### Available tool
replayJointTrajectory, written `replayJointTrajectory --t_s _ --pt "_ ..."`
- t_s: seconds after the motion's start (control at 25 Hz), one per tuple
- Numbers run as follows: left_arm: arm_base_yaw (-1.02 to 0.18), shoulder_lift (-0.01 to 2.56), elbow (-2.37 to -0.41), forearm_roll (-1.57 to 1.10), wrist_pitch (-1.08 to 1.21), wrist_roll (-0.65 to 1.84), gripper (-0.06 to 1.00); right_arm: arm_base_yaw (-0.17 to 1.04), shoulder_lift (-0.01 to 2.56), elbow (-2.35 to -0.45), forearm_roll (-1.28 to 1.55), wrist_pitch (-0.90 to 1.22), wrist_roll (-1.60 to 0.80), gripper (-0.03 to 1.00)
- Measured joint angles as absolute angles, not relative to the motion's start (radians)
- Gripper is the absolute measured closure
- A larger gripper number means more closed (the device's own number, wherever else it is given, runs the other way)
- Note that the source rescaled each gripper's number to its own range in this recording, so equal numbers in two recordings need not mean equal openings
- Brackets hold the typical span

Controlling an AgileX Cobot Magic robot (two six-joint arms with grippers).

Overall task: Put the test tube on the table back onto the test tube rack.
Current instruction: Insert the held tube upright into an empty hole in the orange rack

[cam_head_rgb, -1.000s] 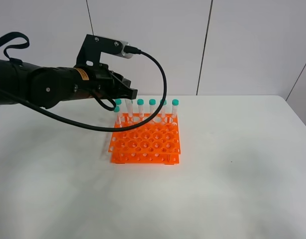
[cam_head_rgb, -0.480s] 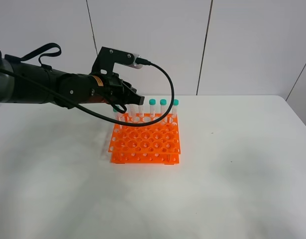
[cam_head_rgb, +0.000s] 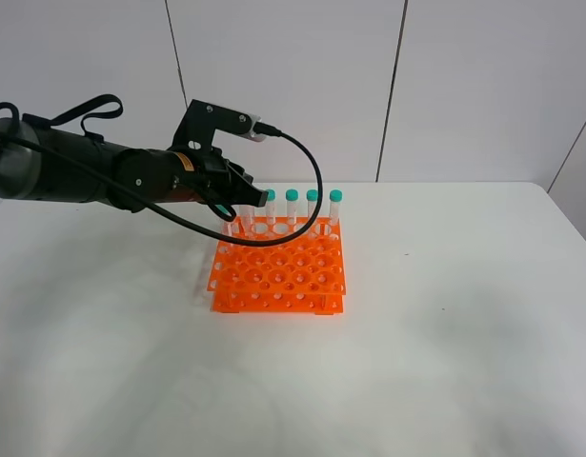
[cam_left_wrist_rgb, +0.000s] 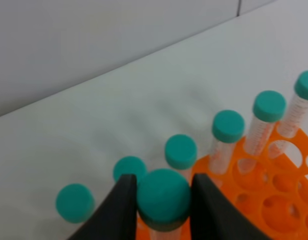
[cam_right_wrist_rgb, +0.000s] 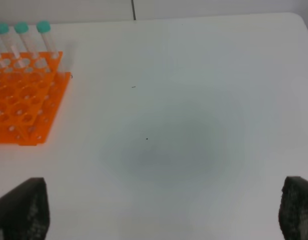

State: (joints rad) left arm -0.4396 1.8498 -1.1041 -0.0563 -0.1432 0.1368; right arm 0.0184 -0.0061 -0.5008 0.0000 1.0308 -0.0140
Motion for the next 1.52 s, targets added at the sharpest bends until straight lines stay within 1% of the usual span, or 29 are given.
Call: replayJointTrajectory --t_s 1.52 --pt "-0.440 1.924 -1.105 -0.056 -0.174 0.138 0.94 0.018 -0.006 -0.501 0.000 1.031 -0.014 -0.03"
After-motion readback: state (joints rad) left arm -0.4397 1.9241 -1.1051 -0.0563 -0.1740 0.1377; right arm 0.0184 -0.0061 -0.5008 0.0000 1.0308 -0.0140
